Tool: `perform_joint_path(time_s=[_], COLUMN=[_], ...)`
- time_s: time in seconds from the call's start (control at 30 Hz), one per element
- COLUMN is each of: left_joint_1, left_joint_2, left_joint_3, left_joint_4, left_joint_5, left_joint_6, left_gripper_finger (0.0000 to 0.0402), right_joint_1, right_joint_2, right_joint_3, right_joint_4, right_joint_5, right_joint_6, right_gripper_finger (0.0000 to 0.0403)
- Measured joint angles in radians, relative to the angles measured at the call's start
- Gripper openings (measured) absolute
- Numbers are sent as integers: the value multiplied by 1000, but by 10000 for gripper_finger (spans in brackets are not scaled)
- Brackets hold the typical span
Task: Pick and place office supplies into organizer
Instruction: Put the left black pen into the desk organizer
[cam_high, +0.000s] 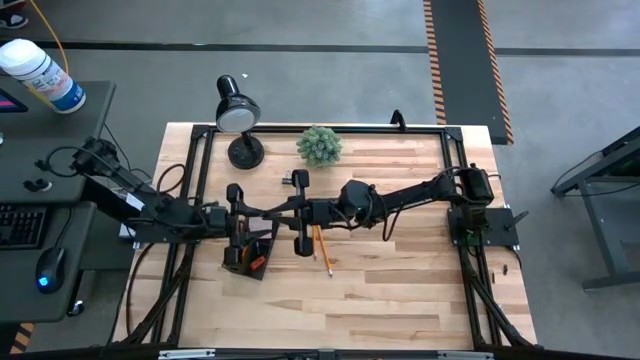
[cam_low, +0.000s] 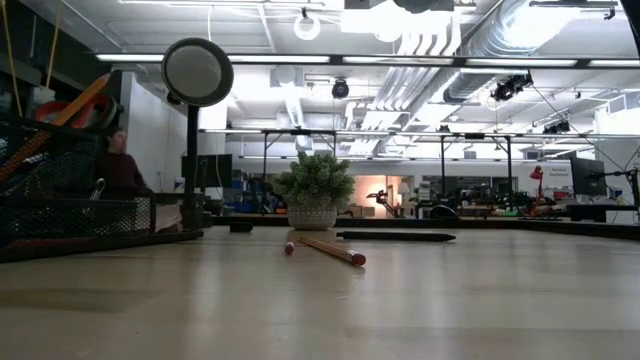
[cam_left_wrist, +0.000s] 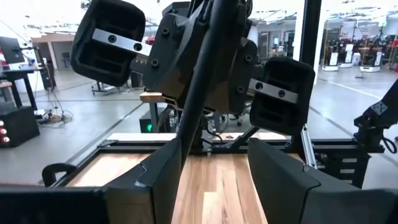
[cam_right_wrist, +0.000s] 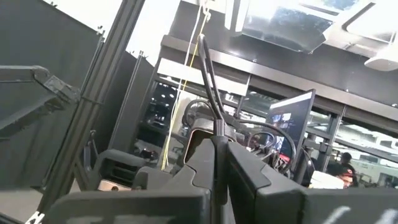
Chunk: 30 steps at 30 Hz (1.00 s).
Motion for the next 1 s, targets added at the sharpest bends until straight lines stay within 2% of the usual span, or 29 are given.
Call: perform_joint_path(time_s=[0.17, 0.37, 1.0], left_joint_1=[0, 0, 0], left_joint_2=[23, 42, 42], left_joint_3=[0, 0, 0], left_joint_4=[51, 68, 143], left_joint_5=[-6, -108, -67], left_joint_6=[31, 47, 51], left_gripper_finger=[172, 172, 172], right_joint_1=[-4, -4, -4], right_joint_2=[0, 1, 1], right_joint_3=[0, 0, 2], right_joint_4=[2, -1, -2], right_joint_5=[-17, -29, -42], right_joint_6=[15, 22, 48], right_gripper_finger=[15, 15, 12])
